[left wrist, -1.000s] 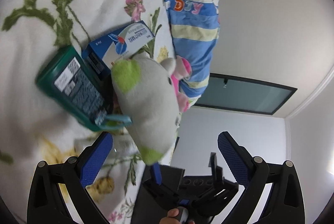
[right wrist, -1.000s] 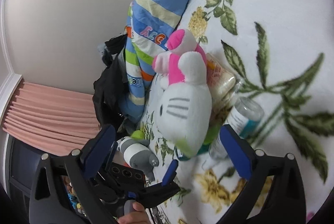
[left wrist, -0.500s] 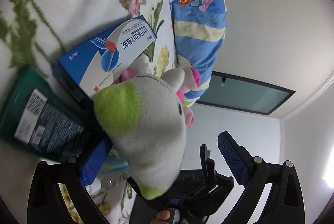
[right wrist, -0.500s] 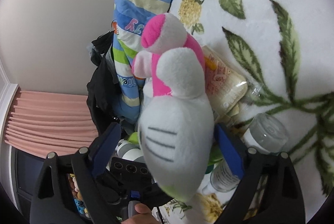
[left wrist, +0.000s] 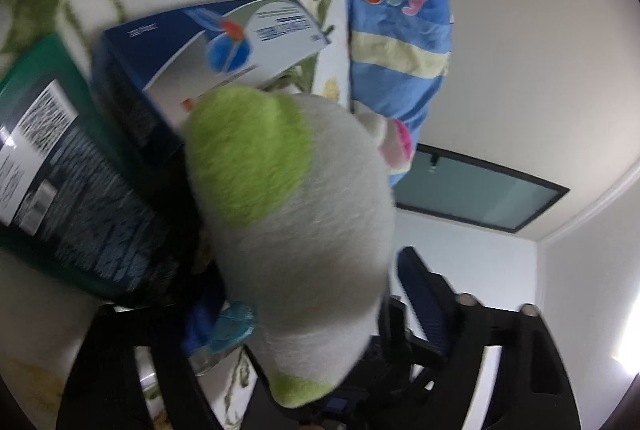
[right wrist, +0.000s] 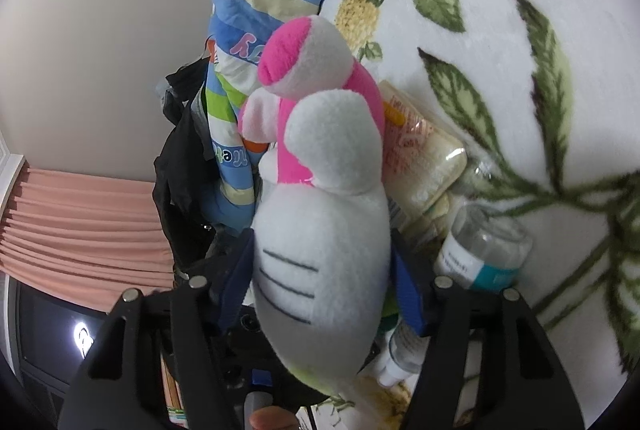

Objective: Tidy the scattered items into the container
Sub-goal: 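Lower the left gripper onto the white-and-pink plush cat and close on it, then lift the plush cat with the left gripper and carry it over the box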

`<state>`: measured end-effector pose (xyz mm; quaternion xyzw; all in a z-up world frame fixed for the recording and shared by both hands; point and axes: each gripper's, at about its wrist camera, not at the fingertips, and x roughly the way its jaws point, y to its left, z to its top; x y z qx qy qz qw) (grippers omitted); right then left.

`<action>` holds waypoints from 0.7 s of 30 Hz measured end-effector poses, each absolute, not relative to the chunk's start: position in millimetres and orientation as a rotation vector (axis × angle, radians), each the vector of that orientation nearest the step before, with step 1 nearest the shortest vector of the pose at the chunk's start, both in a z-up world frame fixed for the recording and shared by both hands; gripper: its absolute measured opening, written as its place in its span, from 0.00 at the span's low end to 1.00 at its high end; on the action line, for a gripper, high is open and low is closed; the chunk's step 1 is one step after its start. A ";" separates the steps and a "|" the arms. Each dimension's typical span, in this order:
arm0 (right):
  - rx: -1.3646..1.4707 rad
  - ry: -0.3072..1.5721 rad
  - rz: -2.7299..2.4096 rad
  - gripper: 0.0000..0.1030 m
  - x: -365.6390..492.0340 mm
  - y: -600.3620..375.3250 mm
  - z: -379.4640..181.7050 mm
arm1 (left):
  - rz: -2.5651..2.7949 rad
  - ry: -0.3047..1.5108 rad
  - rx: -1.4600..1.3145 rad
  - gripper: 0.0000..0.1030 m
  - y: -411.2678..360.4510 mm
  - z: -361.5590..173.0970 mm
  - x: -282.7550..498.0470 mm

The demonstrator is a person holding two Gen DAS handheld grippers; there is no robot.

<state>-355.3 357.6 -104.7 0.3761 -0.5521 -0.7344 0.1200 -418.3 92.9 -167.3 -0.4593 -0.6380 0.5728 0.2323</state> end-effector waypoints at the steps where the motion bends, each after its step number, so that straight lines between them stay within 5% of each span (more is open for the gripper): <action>1: 1.093 -1.600 -2.165 0.57 -352.2 357.1 -101.5 | 1.552 -1.758 -1.256 0.69 93.8 -167.2 -416.4; 21: 0.807 -1.503 -2.235 0.56 -278.5 369.5 39.0 | 1.563 -1.607 -1.071 0.65 113.5 -19.9 -363.7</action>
